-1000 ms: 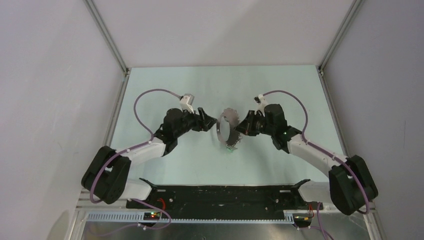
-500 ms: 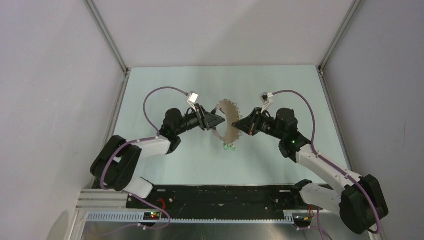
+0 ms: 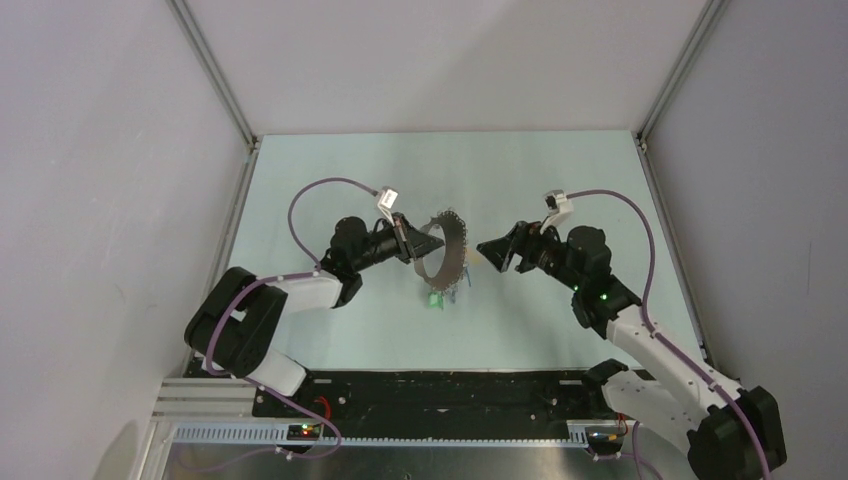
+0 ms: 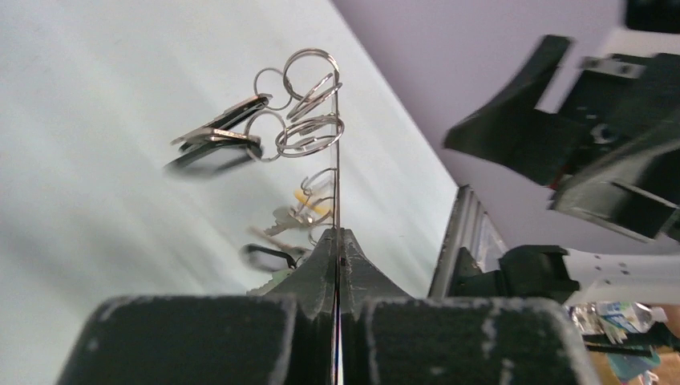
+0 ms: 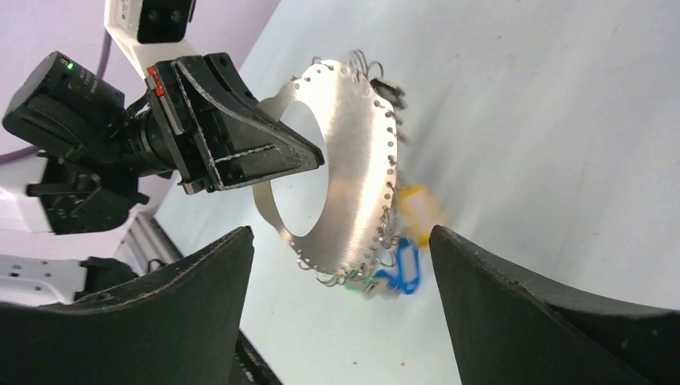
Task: Remove the keys from the keyring
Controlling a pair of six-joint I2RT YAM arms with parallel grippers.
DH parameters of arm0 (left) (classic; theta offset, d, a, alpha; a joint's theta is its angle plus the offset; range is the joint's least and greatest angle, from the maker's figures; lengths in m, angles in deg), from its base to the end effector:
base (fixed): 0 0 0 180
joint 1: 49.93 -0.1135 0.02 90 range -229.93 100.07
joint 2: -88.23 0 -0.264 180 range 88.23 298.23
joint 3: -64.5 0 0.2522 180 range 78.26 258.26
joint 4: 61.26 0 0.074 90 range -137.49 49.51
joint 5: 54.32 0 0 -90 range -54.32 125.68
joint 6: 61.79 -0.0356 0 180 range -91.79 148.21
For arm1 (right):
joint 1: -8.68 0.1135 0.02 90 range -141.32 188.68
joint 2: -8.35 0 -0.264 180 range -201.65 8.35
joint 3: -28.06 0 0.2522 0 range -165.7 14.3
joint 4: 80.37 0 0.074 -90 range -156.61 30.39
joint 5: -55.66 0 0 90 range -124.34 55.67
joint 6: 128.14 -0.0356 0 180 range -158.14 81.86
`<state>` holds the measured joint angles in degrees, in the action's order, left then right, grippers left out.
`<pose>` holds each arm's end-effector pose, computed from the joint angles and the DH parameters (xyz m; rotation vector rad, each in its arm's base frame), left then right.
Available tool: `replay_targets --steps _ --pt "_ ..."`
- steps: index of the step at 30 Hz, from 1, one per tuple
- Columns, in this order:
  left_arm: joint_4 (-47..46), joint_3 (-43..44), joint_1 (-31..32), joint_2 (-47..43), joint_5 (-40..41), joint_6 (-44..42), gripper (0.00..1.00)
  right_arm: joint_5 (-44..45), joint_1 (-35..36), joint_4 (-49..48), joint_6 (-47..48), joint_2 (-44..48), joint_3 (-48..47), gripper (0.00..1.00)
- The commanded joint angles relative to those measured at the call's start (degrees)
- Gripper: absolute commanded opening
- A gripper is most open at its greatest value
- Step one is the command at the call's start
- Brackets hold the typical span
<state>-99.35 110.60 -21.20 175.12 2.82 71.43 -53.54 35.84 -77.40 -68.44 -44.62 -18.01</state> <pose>0.2541 -0.1613 0.2075 0.2666 1.7910 -1.3928 0.1881 0.1097 0.2755 -0.2099 1.8352 1.0106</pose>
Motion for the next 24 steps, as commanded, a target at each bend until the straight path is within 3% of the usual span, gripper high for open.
replay_targets --steps 1,6,10,12,17,20,24 --pt "6.0 2.1 -0.3 -2.0 5.9 -4.1 0.0 4.9 0.2 3.0 9.0 2.5 1.4 0.84" --pt "9.6 1.7 -0.3 -3.8 12.0 -4.5 0.0 11.7 3.8 -0.1 13.6 2.6 5.9 0.83" --pt "15.2 1.3 -0.1 -6.8 19.8 -3.8 0.0 19.8 7.6 -8.7 15.9 3.2 11.8 0.82" --pt "18.6 0.5 0.8 -10.0 26.0 -4.2 0.0 24.4 10.0 -11.8 17.3 3.7 13.7 0.82" --pt "33.8 2.4 5.6 -17.2 53.6 -2.9 0.0 31.0 12.7 -12.1 18.0 5.8 14.8 0.82" --pt "41.9 4.5 5.9 -19.7 57.4 0.4 0.0 31.0 13.0 -13.2 18.0 7.4 15.9 0.82" --pt "44.8 2.3 5.9 -23.8 60.3 5.4 0.0 31.1 12.9 -13.9 17.8 7.4 16.4 0.82"
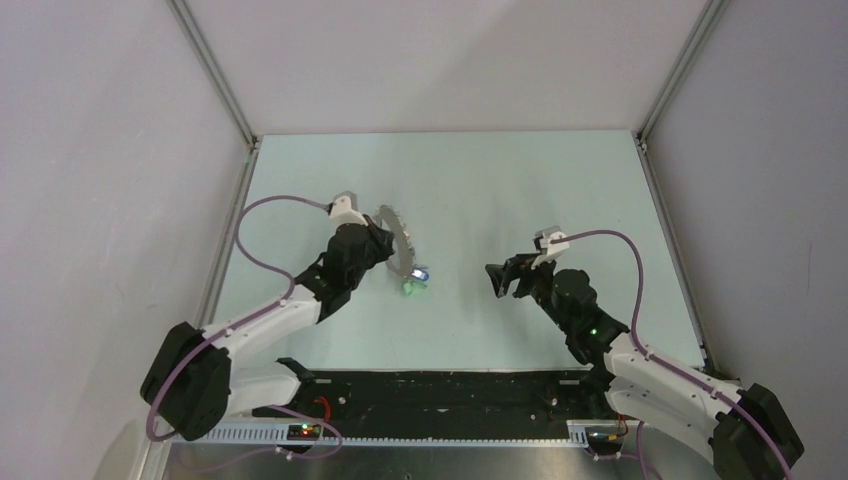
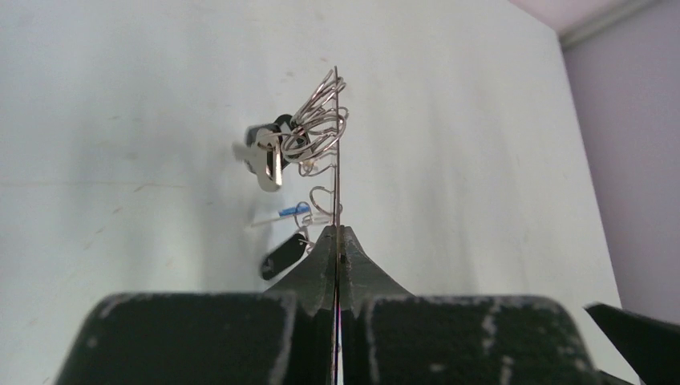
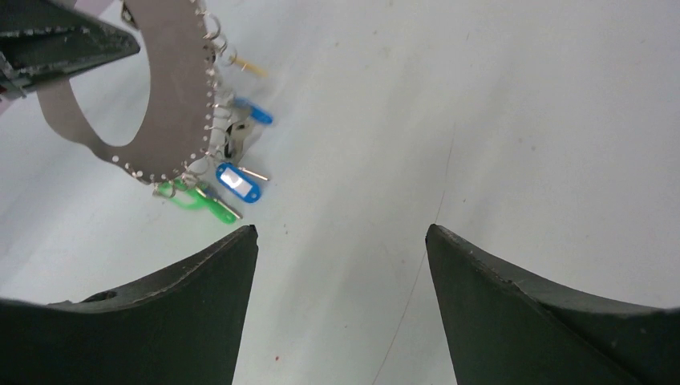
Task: Remove the keys from the keyring
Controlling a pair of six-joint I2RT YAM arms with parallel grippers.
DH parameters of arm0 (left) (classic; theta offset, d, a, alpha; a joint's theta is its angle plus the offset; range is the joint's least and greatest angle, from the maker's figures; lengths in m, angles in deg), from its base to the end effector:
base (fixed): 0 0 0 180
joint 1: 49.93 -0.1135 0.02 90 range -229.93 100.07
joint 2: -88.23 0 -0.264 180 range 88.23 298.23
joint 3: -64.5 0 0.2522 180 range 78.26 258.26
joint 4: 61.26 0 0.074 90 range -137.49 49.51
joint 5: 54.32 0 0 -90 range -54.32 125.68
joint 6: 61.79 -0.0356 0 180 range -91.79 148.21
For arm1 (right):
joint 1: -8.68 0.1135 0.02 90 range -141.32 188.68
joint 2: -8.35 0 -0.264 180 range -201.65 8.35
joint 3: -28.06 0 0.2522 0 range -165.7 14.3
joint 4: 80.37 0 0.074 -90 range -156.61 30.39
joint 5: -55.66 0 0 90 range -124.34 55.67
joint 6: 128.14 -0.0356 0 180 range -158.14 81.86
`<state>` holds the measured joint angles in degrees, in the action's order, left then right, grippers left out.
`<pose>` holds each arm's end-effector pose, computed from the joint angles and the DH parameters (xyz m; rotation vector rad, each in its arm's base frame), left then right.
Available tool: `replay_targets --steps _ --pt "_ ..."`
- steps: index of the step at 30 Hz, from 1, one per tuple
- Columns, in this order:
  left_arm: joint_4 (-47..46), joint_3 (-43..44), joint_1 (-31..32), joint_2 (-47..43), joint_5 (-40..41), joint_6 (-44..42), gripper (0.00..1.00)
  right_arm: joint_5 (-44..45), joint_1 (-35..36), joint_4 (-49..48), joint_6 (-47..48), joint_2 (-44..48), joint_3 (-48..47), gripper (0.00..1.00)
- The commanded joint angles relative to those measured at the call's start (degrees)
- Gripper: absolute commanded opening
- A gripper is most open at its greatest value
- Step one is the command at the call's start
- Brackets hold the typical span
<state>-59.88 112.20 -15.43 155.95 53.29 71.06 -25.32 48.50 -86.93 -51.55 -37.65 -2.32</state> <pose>0.2182 -0.1369 0.2321 -0.3497 1.9422 -0.5993 0.1474 0.1157 0.2183 -0.2858 1.7349 0.5468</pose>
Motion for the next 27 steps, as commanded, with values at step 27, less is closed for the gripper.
replay_targets --steps 27 --pt "1.4 5.4 9.1 2.7 7.1 2.4 0.0 -7.6 13.5 -7.9 15.5 -12.7 -7.3 0.73"
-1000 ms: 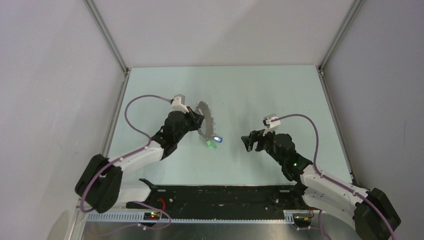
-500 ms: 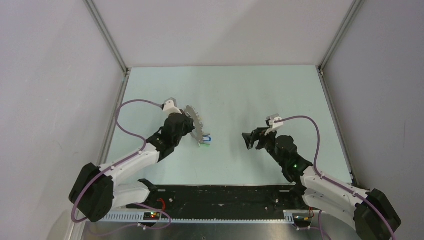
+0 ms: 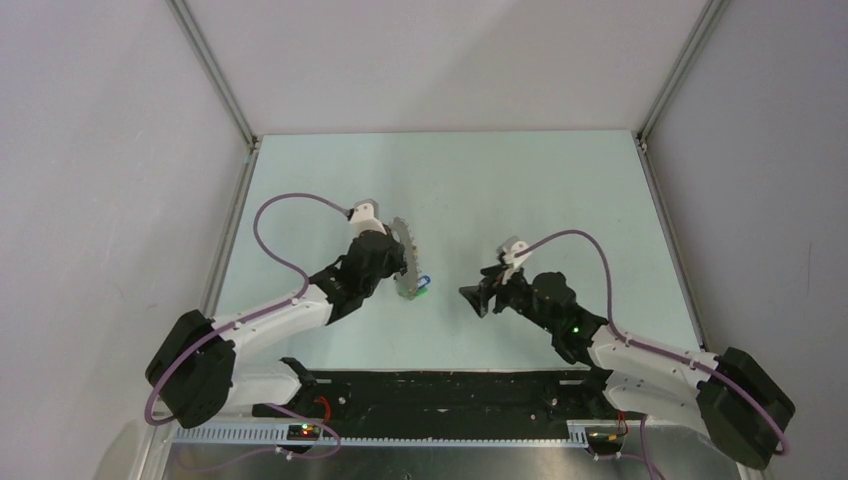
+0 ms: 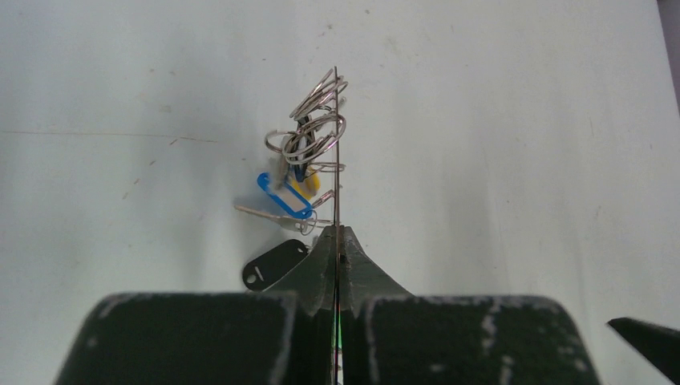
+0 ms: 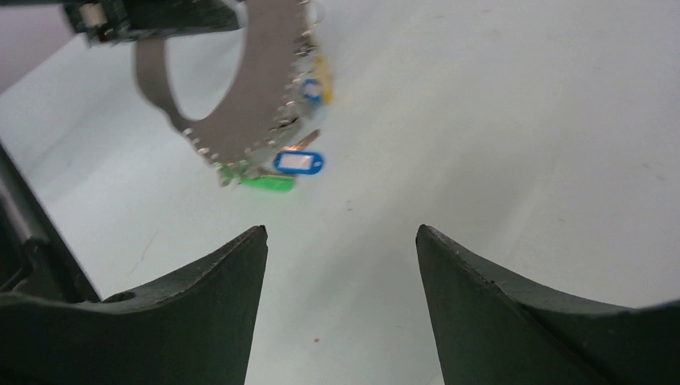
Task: Remove the keys from the keyring
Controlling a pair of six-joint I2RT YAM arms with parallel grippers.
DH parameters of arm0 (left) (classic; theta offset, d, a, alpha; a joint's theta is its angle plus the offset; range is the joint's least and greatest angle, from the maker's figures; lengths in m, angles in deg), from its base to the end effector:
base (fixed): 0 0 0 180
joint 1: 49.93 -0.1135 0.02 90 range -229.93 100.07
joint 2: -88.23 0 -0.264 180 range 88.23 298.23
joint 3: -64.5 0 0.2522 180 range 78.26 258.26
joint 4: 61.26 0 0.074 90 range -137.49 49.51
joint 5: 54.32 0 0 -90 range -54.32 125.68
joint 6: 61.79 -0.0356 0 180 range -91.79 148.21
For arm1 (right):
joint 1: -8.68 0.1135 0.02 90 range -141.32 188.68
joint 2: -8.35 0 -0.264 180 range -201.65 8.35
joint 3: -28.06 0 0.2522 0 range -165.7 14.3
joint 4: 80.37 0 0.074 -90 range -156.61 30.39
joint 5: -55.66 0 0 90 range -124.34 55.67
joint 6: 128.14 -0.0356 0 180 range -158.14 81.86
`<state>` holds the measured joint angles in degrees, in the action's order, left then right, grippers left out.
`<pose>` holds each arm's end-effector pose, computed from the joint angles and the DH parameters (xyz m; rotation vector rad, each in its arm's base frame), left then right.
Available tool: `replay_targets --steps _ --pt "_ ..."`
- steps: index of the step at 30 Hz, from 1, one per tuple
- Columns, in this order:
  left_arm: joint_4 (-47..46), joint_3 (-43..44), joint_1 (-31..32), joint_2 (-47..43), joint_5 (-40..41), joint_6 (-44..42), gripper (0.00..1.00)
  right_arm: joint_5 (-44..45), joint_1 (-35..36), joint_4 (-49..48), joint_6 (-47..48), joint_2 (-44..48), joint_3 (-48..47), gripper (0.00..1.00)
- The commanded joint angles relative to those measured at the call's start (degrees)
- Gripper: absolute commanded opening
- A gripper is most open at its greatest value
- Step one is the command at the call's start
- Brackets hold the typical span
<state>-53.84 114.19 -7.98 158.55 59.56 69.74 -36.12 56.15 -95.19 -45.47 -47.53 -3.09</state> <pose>0.2039 -0.1639 0.2231 -0.2507 2.0351 -0.4919 0.1404 0.1547 0.2077 -0.6398 1.6826 0.7210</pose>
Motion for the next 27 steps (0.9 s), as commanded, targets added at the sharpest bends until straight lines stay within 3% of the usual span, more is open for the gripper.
replay_targets --steps 1,7,24,27 --pt "-4.5 3.5 1.8 -0.2 0.3 4.3 0.0 4.1 6.9 0.4 10.9 -3.5 -7.7 0.74" --pt "-0.9 3.2 4.5 -4.6 2.8 9.4 0.0 10.9 14.1 -1.8 21.6 -11.2 -12.5 0.74" --pt "5.8 5.1 5.4 -6.7 4.2 15.9 0.0 20.3 21.2 -10.0 30.6 -28.0 -21.5 0.72" --pt "5.7 5.3 5.4 -6.9 2.8 15.5 0.0 26.4 21.5 -12.3 33.0 -30.7 -22.8 0.56"
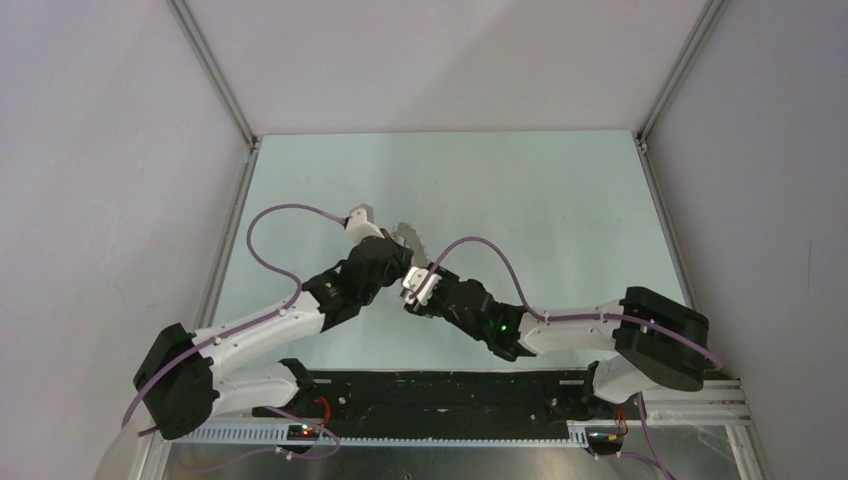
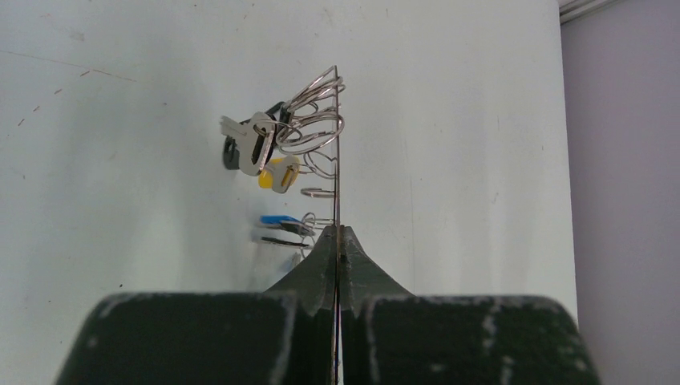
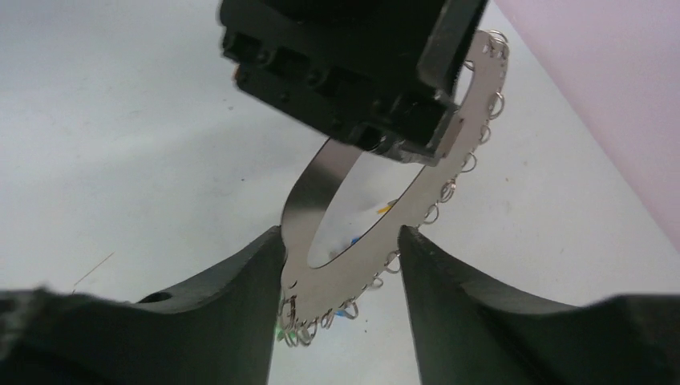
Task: Remove the keys from the keyring
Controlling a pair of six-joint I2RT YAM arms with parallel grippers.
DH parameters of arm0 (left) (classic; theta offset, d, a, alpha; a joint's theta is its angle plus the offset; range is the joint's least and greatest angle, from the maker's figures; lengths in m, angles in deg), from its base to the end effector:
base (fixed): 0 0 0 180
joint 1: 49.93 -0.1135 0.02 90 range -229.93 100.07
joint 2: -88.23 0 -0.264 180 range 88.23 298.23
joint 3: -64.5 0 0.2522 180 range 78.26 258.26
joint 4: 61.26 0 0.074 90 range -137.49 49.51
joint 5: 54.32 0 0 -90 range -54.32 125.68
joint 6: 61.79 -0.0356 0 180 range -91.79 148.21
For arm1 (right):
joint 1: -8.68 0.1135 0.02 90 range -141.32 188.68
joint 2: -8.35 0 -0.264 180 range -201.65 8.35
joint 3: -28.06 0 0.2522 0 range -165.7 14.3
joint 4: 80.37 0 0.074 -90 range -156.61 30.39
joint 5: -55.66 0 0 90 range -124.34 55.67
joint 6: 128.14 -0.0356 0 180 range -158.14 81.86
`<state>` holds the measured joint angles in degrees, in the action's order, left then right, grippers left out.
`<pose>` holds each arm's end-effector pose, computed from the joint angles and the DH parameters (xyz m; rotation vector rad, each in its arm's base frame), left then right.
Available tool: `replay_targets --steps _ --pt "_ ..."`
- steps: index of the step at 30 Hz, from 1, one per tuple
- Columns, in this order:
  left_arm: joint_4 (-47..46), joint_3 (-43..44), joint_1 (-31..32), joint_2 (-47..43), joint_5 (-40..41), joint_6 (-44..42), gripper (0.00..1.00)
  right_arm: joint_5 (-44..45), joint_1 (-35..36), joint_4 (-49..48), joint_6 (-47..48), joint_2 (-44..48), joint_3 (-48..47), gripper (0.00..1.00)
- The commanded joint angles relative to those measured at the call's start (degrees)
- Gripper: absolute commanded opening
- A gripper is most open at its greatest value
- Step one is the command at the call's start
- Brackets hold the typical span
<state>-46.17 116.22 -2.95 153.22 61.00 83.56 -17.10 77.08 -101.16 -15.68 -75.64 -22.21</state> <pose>0.1798 -0.1704 0.2444 -0.4262 2.0367 -0.6679 0.1230 0.2819 0.2119 -1.1194 1.4050 0.3054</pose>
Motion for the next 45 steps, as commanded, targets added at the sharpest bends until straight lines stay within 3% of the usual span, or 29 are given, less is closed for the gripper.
replay_targets --steps 1,4,5,6,7,9,11,12,19,23,27,32,35,40,45 --pt "-1.9 3.4 0.5 -1.8 1.0 1.6 0.04 8.4 0.7 -8.3 4.5 -3.0 -3.6 0.51" --pt "-2.3 3.6 1.4 -2.7 0.3 0.2 0.16 11.7 0.8 -12.8 6.9 -5.2 -3.7 0.23" --pt "-2.7 3.4 1.5 -2.9 -0.1 -0.2 0.26 12.5 0.9 -15.0 8.1 -5.6 -3.7 0.06" --pt "-3.0 3.3 1.5 -3.2 -0.2 -0.4 0.33 14.1 1.0 -15.9 8.5 -5.9 -3.7 0.02" --pt "-3.6 3.0 1.5 -3.3 -0.3 -1.1 0.52 15.2 1.1 -17.1 9.2 -5.6 -3.6 0.0" --pt "-4.3 2.8 1.5 -3.8 0.1 -3.1 0.81 15.3 0.8 -17.2 8.7 -4.0 -3.0 0.0" --pt "-4.3 3.0 1.5 -4.7 1.3 -6.1 0.97 14.4 -0.1 -14.7 6.5 -1.6 -2.5 0.0" --pt "-4.4 3.1 1.4 -5.6 2.4 -7.4 0.99 13.9 -0.9 -12.6 5.3 -0.8 -2.0 0.0" --pt "-6.0 0.4 1.5 -11.2 10.4 -21.3 1.0 -0.4 -10.8 -0.2 -11.9 13.4 2.9 0.0" --pt "-13.6 -6.2 1.5 -16.7 11.3 -25.2 1.0 -8.3 -16.5 7.5 -18.8 20.4 3.6 0.0" --pt "-23.3 -10.7 1.5 -16.8 4.4 -29.6 1.0 -15.6 -22.7 15.1 -28.4 29.4 3.4 0.0" --pt "-24.5 -7.9 1.5 -11.1 -5.0 -33.0 0.9 -23.0 -28.3 18.7 -40.5 39.0 3.3 0.0" --pt "-25.2 -7.3 1.5 -9.1 -8.6 -33.7 0.84 -27.7 -30.1 18.7 -41.2 41.9 3.1 0.0" --pt "-26.3 -8.6 1.5 -10.8 -8.4 -34.8 0.84 -27.8 -32.4 28.0 -41.7 43.8 -1.0 0.0" --pt "-27.2 -9.2 1.5 -11.1 -9.9 -35.2 0.84 -27.9 -33.4 31.4 -40.1 45.0 -1.5 0.0"
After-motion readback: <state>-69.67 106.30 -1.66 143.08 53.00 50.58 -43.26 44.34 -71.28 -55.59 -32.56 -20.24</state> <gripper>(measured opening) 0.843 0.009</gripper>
